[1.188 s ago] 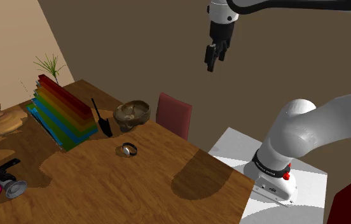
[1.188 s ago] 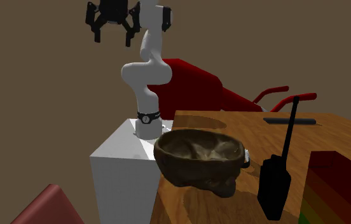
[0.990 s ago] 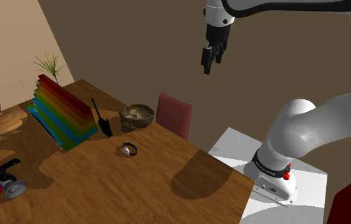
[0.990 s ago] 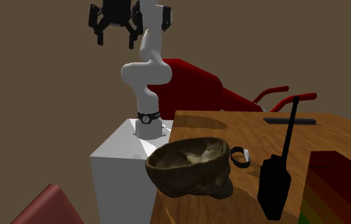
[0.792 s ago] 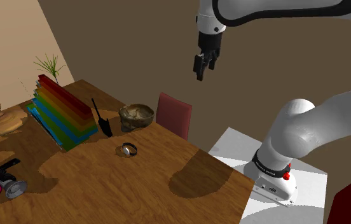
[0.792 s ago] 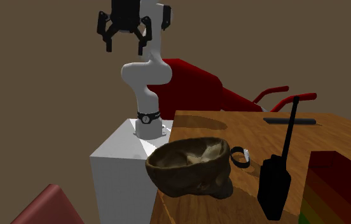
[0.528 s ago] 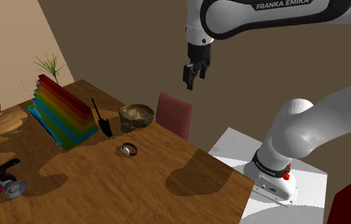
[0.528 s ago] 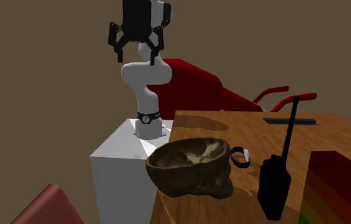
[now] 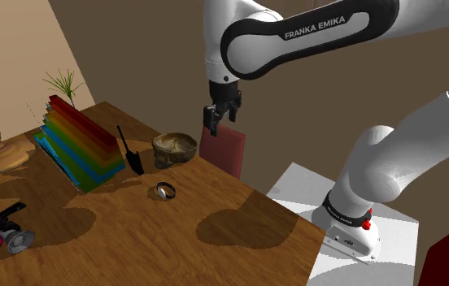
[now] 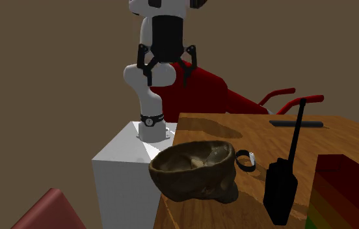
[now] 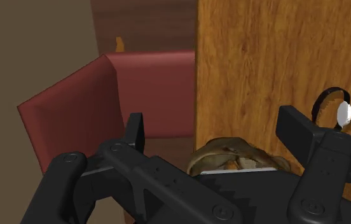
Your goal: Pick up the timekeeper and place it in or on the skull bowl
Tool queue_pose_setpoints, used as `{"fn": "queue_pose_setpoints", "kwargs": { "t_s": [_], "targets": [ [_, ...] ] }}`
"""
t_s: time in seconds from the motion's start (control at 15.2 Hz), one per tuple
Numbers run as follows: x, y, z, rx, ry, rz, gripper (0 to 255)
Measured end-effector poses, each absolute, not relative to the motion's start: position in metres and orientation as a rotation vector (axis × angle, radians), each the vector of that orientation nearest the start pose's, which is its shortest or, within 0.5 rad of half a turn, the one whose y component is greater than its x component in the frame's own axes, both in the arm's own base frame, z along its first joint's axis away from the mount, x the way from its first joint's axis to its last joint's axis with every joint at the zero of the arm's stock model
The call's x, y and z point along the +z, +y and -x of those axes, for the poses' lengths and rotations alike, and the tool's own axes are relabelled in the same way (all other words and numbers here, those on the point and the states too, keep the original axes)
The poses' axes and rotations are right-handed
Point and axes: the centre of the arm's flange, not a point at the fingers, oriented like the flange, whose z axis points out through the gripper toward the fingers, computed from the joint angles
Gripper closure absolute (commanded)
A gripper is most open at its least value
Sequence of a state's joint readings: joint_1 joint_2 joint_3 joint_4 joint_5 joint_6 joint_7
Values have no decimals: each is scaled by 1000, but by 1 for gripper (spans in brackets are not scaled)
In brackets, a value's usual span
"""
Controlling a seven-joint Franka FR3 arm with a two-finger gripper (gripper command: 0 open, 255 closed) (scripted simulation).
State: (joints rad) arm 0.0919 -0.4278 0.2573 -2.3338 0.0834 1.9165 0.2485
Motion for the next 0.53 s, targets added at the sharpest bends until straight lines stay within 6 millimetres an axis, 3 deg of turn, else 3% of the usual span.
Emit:
{"fn": "queue_pose_setpoints", "kwargs": {
  "t_s": [0.53],
  "targets": [
    [448, 237, -430, 2, -74, 3112, 0]
  ]
}}
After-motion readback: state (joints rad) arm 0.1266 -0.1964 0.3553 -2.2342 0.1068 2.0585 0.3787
